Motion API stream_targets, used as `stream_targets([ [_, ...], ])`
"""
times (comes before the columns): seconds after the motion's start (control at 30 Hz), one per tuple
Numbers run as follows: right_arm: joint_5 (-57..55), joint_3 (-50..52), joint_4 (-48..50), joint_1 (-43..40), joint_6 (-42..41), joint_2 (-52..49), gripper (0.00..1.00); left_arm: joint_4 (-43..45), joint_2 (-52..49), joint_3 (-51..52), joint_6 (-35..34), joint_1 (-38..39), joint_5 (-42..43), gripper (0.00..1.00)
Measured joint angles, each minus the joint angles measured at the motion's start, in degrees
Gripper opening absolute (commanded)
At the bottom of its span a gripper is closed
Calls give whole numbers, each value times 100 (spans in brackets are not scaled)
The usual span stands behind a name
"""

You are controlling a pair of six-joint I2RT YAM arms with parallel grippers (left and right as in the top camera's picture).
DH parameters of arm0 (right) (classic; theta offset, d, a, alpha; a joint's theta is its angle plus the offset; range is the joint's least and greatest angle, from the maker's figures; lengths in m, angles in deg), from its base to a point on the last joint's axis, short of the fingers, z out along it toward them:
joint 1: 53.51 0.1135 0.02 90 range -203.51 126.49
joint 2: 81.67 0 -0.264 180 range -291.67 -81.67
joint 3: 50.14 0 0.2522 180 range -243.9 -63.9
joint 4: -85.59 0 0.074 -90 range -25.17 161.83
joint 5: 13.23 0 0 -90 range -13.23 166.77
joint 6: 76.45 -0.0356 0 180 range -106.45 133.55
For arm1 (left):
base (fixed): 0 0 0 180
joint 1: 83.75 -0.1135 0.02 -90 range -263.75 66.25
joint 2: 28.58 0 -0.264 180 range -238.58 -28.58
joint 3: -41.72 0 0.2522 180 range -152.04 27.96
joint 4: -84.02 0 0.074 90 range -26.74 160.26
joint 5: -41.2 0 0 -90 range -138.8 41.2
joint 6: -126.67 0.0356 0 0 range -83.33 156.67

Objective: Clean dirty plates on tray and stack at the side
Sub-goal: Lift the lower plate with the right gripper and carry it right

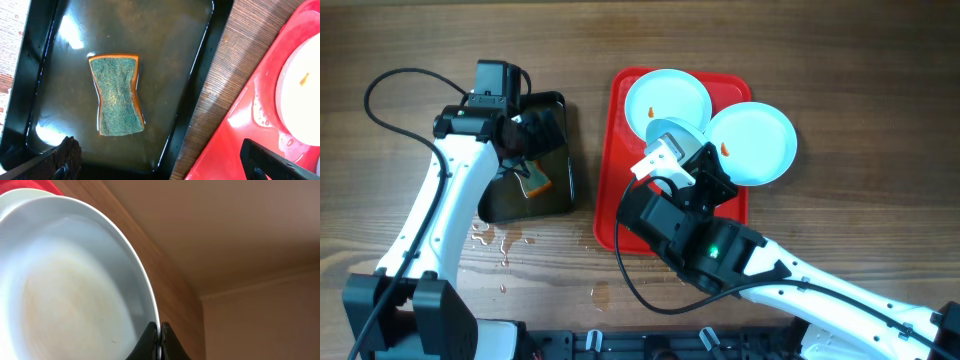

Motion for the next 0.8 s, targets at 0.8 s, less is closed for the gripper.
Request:
stream_targets([
  [0.8,7451,-7,170,-9512,-3298,-887,8,4,0,0,0,0,20,100],
])
